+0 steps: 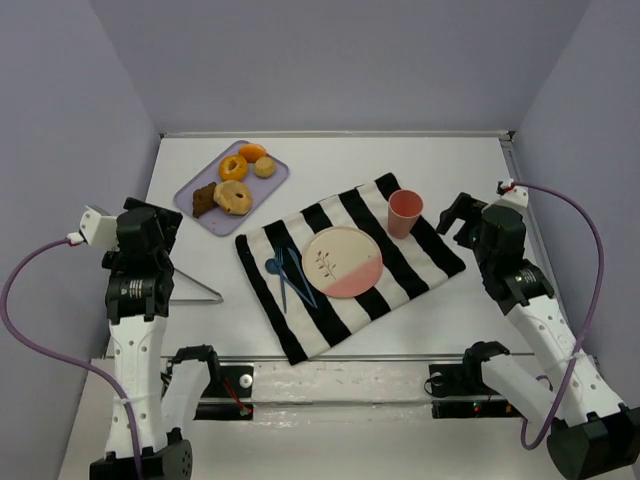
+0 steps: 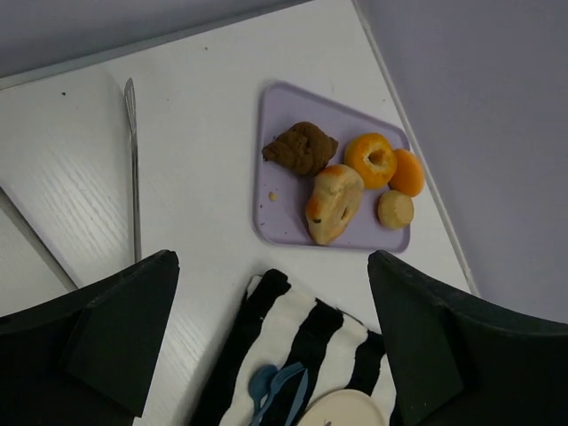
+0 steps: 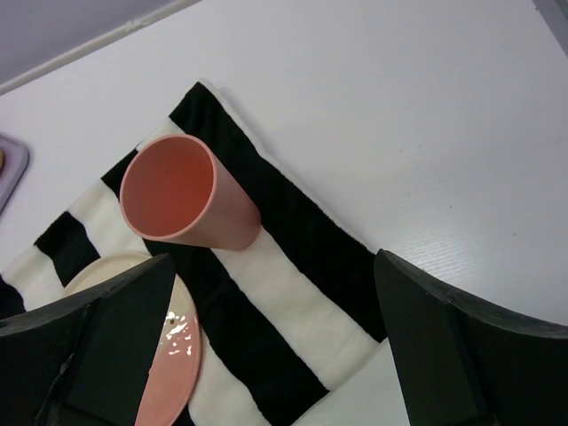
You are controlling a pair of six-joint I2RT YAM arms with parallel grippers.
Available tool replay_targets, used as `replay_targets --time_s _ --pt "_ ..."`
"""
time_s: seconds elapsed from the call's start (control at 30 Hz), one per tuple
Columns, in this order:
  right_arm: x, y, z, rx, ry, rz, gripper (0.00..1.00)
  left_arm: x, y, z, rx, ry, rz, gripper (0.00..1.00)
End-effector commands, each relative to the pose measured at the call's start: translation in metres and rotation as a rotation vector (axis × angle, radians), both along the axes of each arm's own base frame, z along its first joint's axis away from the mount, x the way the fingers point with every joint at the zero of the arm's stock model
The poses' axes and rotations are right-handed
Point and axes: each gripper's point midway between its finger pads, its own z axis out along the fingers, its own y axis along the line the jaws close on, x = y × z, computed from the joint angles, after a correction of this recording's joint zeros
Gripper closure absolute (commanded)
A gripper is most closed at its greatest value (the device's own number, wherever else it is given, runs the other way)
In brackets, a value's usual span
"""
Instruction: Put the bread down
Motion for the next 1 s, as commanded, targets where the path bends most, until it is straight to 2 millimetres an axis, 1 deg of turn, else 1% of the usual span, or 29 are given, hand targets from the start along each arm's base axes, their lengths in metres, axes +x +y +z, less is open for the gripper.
replay_targets --time_s 0.0,0.03,0.07,0.13,0.17,0.2,0.23,0.3,0.33,0.4,0.43,0.5,0.57,0.6,0.7,0.8,0.87,0.9,0.97 --pt "0.004 0.001 0.005 0.009 -0.043 0.003 0.00 0.003 -0.004 -0.029 -0.030 0.079 -0.008 0.01" --pt "0.005 0.002 0.003 0.009 -0.038 0.010 0.00 0.005 -0.004 -0.036 -0.040 0.097 -0.007 0.01" --pt "0.006 0.002 0.000 0.007 -0.030 0.012 0.00 0.006 -0.004 -0.048 -0.049 0.126 -0.003 0.01" --pt "0.007 0.004 -0.002 0.005 -0.022 0.019 0.00 0.013 -0.005 -0.067 -0.064 0.184 -0.005 0.01" --pt "0.008 0.004 -0.006 0.003 -0.010 0.020 0.00 0.015 -0.009 -0.082 -0.079 0.219 -0.022 0.01" --pt "0.009 0.004 -0.008 0.000 -0.002 0.021 0.00 0.018 -0.011 -0.090 -0.090 0.240 -0.034 0.01" --pt "0.010 0.004 -0.011 -0.003 0.005 0.019 0.00 0.025 -0.013 -0.103 -0.101 0.280 -0.044 0.01" --pt "0.013 0.005 -0.017 -0.010 0.026 0.018 0.00 0.028 -0.018 -0.122 -0.127 0.337 -0.062 0.01" --pt "0.013 0.005 -0.019 -0.008 0.032 0.019 0.00 0.029 -0.018 -0.137 -0.137 0.395 -0.060 0.01" --pt "0.015 0.008 -0.021 -0.006 0.039 0.031 0.00 0.028 -0.014 -0.152 -0.140 0.452 -0.025 0.01" --pt "0.016 0.010 -0.022 -0.006 0.045 0.040 0.00 0.030 -0.013 -0.162 -0.146 0.480 -0.013 0.01" --pt "0.017 0.010 -0.025 -0.007 0.052 0.042 0.00 0.031 -0.014 -0.178 -0.158 0.522 -0.013 0.01" --pt "0.019 0.011 -0.029 -0.008 0.068 0.045 0.00 0.031 -0.016 -0.187 -0.172 0.550 -0.015 0.01" --pt "0.020 0.013 -0.029 -0.006 0.068 0.050 0.00 0.027 -0.015 -0.195 -0.176 0.589 -0.006 0.01" --pt "0.023 0.014 -0.035 -0.008 0.089 0.052 0.00 0.020 -0.011 -0.201 -0.184 0.627 0.044 0.01" --pt "0.024 0.016 -0.041 -0.005 0.109 0.060 0.00 0.006 -0.007 -0.204 -0.183 0.673 0.090 0.01" --pt "0.024 0.016 -0.042 -0.005 0.113 0.062 0.00 0.000 -0.002 -0.205 -0.177 0.696 0.112 0.01" --pt "0.024 0.016 -0.043 -0.005 0.114 0.062 0.00 -0.008 -0.001 -0.208 -0.180 0.727 0.132 0.01" --pt "0.024 0.016 -0.044 -0.004 0.117 0.061 0.00 -0.014 0.002 -0.211 -0.180 0.750 0.154 0.01"
